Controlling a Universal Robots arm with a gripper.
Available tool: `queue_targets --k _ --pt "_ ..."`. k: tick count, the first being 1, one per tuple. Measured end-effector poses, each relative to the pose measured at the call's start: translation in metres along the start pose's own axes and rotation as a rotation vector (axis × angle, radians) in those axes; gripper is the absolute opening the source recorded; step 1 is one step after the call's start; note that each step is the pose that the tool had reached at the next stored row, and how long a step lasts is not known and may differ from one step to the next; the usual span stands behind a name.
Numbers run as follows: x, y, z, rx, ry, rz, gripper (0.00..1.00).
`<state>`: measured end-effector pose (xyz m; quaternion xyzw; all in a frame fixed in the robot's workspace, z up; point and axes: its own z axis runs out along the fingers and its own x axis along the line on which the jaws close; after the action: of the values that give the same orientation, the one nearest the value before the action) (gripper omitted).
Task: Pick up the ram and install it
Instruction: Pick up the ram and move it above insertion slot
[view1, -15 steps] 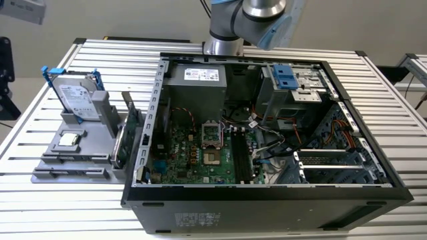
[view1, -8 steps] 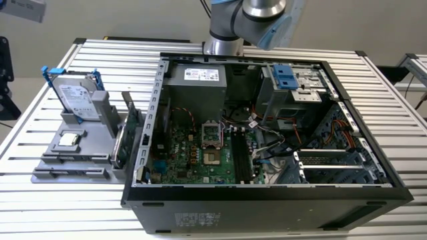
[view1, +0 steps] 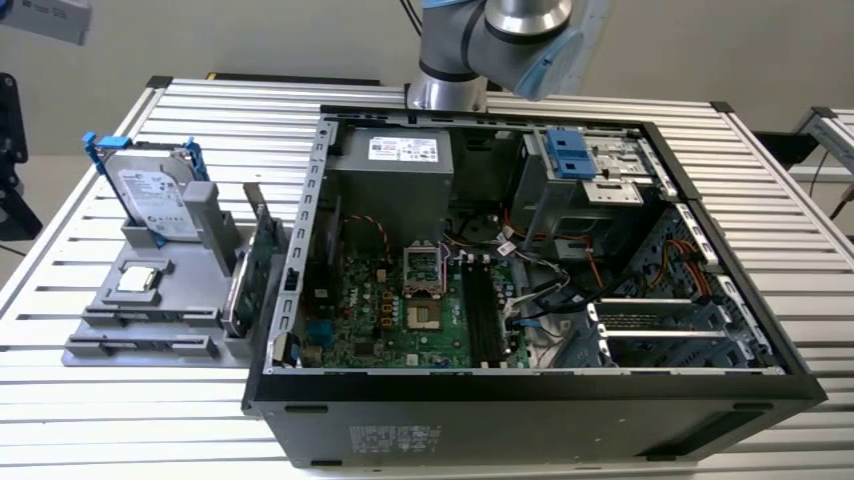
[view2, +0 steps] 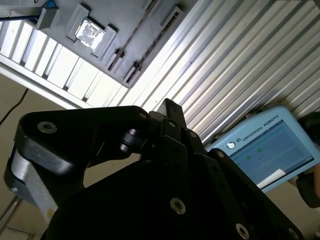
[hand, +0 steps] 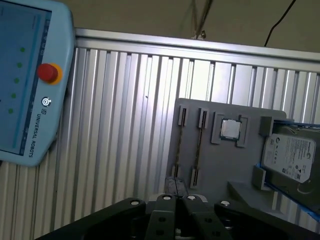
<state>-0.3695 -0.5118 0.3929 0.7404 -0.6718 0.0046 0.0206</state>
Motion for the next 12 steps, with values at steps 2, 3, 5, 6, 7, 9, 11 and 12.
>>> queue_targets --k 2,3,5,6,7,9,11,12 --pt "0.0000 0.0000 0.0000 0.0000 0.0000 0.000 0.00" --pt "0.0000 0.0000 0.0000 0.0000 -0.0001 0.000 0.00" --pt "0.0000 0.0000 0.0000 0.0000 -0.0001 0.000 0.00" --pt "0.0000 0.0000 0.0000 0.0000 -0.0001 0.000 0.00" --pt "0.0000 0.0000 0.0000 0.0000 -0.0001 0.000 1.00" --pt "0.0000 0.0000 0.0000 0.0001 -0.0002 0.000 1.00" --pt "0.0000 0.0000 0.0000 0.0000 -0.0002 0.000 1.00" --pt "0.0000 0.0000 0.0000 0.0000 -0.0002 0.000 1.00"
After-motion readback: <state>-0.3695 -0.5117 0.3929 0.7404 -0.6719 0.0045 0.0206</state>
